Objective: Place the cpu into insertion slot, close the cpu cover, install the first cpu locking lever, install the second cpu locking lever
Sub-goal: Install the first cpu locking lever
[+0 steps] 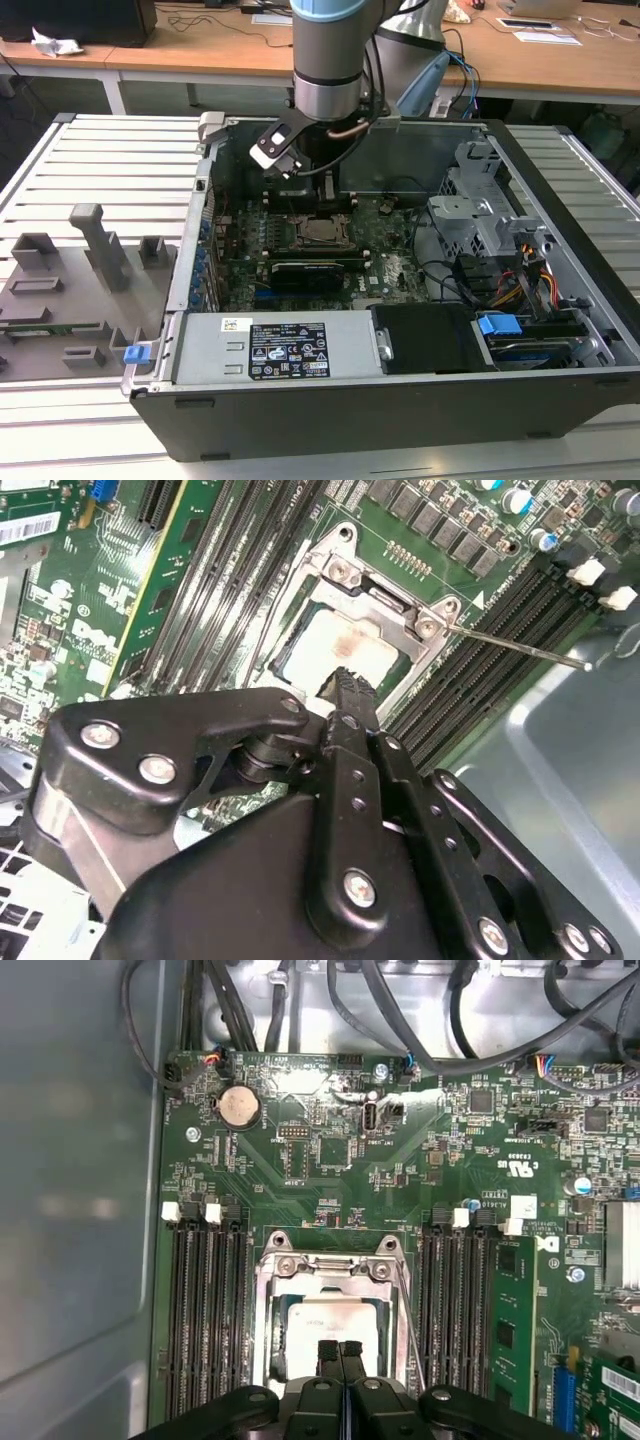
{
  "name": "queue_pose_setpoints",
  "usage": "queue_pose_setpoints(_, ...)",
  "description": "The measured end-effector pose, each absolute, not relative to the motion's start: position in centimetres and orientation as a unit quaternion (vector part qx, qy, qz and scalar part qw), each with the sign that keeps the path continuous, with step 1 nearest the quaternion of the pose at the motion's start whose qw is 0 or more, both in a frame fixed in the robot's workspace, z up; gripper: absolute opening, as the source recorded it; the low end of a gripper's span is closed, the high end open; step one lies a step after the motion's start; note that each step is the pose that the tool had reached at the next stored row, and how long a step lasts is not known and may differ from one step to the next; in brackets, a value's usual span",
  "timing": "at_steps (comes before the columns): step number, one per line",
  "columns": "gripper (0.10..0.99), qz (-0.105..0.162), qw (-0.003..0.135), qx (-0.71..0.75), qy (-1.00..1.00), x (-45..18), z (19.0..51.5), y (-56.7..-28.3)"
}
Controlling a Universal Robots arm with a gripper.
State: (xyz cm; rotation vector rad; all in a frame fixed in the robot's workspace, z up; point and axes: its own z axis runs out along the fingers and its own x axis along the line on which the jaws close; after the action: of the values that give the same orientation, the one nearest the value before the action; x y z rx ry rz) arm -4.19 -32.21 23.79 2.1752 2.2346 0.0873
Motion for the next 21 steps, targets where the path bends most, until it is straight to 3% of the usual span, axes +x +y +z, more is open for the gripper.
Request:
queue_pose_setpoints(15, 0.106, 0.028, 0.011, 0.697, 0.716, -4.2, 24.6, -32.2)
queue_pose_setpoints(21, 0.106, 0.025, 0.014, 0.697, 0.716, -4.2, 26.4, -32.2)
